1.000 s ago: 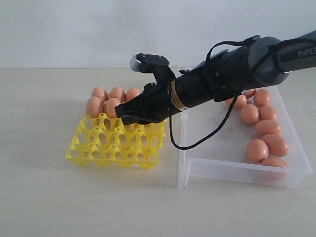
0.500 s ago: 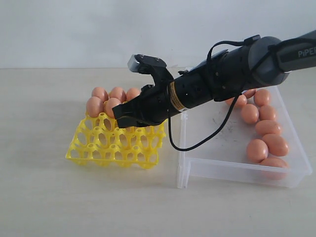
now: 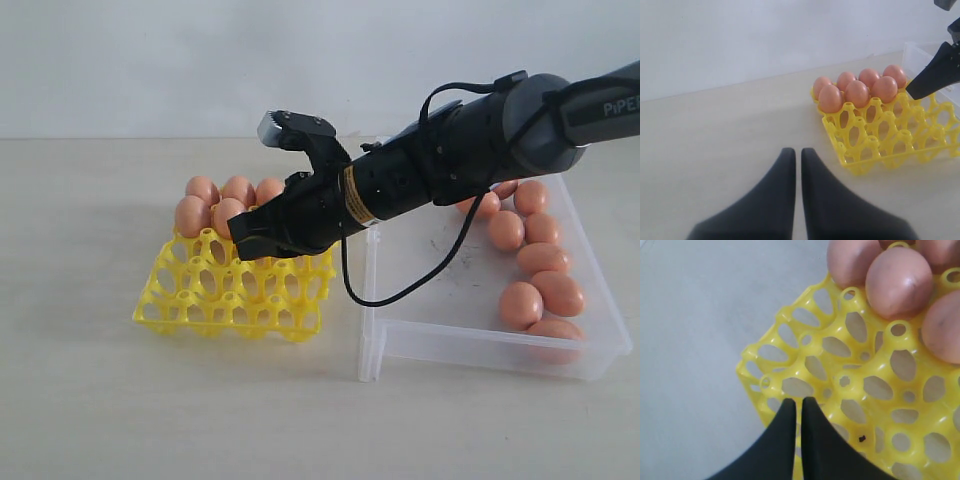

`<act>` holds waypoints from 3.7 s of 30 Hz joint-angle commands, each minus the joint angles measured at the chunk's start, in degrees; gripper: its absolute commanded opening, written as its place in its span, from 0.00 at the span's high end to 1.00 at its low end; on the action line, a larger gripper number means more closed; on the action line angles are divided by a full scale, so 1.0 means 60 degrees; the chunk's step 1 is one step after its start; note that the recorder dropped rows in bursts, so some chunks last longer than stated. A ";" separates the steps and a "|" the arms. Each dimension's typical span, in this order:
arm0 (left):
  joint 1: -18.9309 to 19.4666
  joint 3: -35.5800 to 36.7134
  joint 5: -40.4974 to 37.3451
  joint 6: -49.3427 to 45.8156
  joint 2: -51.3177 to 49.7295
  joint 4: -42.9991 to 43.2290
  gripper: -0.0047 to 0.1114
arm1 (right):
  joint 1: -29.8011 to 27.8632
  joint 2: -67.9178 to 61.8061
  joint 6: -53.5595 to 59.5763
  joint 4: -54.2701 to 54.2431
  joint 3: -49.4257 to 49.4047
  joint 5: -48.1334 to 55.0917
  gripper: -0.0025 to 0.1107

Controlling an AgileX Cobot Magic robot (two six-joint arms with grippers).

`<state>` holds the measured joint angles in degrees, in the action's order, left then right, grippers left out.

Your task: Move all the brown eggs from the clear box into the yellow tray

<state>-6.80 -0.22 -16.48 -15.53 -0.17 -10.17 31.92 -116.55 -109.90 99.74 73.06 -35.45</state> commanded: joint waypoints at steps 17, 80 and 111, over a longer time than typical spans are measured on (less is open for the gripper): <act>-0.0057 0.0036 0.0038 -0.0002 0.0029 0.0015 0.93 | 0.0011 0.0120 0.0098 0.0034 0.0047 -0.0412 0.98; -0.0057 0.0036 0.0038 -0.0002 0.0029 0.0015 0.93 | -0.0006 0.4459 0.1952 0.0034 -0.4374 0.6621 0.98; -0.0057 0.0036 0.0038 -0.0002 0.0029 0.0015 0.93 | -0.0006 0.4459 0.1952 0.0034 -0.4393 0.6346 0.98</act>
<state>-6.80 -0.22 -16.48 -15.53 -0.17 -10.17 31.92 -90.52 -98.51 100.07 46.83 2.39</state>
